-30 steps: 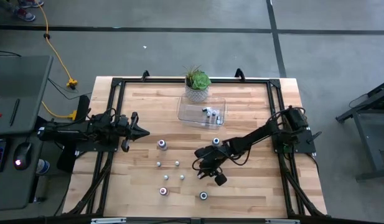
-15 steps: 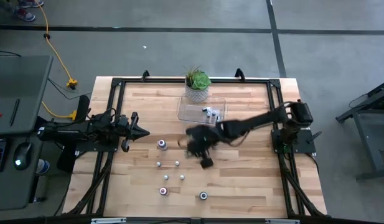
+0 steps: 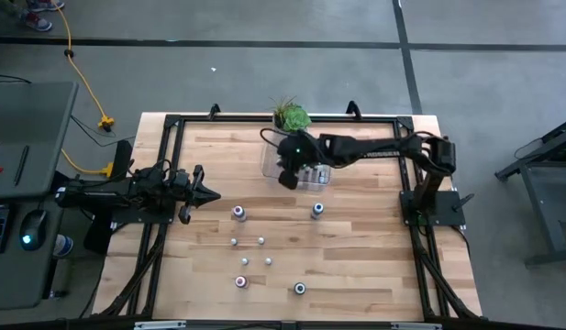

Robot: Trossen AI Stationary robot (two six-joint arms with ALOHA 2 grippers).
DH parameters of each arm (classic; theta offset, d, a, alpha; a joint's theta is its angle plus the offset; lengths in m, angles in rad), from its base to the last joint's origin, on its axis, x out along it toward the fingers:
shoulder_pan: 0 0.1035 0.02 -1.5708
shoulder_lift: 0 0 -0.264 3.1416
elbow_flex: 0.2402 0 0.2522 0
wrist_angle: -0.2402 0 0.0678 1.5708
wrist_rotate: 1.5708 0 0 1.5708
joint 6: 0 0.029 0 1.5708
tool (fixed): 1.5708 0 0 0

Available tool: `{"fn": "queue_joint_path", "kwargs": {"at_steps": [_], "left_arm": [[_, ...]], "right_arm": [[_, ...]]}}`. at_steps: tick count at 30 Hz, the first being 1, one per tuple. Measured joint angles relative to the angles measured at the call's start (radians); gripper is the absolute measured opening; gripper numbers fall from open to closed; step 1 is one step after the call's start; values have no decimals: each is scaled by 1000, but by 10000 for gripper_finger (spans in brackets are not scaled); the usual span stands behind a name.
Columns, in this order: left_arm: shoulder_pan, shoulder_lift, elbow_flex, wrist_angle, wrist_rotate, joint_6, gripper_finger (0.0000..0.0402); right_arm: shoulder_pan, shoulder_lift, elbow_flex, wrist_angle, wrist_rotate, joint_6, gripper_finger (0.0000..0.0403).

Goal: Pick & Place food coloring
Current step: Put the small red food coloring bottle into the bin

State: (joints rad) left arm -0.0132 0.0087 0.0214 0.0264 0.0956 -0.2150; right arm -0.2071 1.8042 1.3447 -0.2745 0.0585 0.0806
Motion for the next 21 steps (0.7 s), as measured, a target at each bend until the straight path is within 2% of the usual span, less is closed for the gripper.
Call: {"fn": "queue_joint_path", "kwargs": {"at_steps": [10,21], "left_arm": [[0,0,0,0,0,0,0],[0,0,0,0,0,0,0]], "right_arm": [[-81,0,-102,33,0,16,49],[-108,0,-240,167,-49,21,49]]}}
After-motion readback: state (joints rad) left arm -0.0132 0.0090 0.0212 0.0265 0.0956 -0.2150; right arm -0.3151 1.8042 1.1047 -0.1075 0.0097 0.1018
